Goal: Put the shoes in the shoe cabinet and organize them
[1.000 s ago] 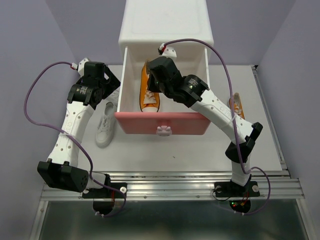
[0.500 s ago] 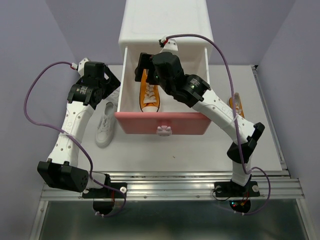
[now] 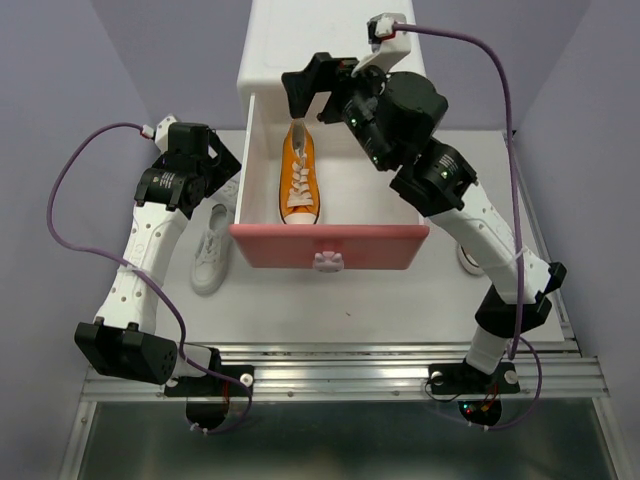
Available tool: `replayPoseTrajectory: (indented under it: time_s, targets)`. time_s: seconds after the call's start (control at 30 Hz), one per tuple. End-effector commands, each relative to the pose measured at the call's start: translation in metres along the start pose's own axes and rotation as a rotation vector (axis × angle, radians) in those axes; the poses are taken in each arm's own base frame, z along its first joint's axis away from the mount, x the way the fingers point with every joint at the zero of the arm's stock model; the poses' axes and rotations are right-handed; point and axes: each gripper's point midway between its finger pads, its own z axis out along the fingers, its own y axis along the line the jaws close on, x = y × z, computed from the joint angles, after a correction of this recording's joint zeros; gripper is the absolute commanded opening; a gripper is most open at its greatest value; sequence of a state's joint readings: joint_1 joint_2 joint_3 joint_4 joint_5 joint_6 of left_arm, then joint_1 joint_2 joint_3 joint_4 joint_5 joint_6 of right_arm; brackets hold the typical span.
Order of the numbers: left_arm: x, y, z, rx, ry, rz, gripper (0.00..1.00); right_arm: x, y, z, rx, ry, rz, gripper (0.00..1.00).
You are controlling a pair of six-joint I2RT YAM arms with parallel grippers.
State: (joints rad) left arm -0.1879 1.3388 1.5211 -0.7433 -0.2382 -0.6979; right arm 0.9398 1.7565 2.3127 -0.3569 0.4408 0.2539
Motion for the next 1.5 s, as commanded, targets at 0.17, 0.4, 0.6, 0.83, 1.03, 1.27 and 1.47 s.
replayPoseTrajectory:
  time_s: [0.17, 0.4, 0.6, 0.83, 1.03, 1.27, 1.47]
  targets:
    - [-0.016, -0.005, -0.011, 0.037, -0.069, -0.047, 0.99, -0.128, -0.141, -0.003, 0.345, -0.326, -0.022, 1.00]
    - [-0.010, -0.002, -0.011, 0.039, -0.055, -0.040, 0.99, -0.120, -0.292, -0.040, 0.640, -0.177, -0.040, 1.00]
    - [-0.009, 0.001, -0.010, 0.027, -0.050, -0.016, 0.99, -0.014, -0.429, -0.124, 0.916, 0.283, 0.139, 1.00]
    - [0.004, 0.008, -0.004, 0.010, -0.013, 0.002, 0.99, 0.096, -0.471, -0.203, 1.024, 0.863, -0.037, 1.00]
    - [0.012, 0.016, -0.005, -0.010, 0.010, 0.014, 0.99, 0.162, -0.480, -0.224, 0.954, 1.052, -0.018, 1.00]
    - [0.019, 0.023, -0.005, -0.031, 0.025, 0.009, 0.99, 0.208, -0.493, -0.231, 0.920, 1.178, 0.017, 1.00]
    - [0.024, 0.026, -0.003, -0.040, 0.036, 0.005, 0.99, 0.233, -0.506, -0.218, 0.887, 1.197, 0.052, 1.00]
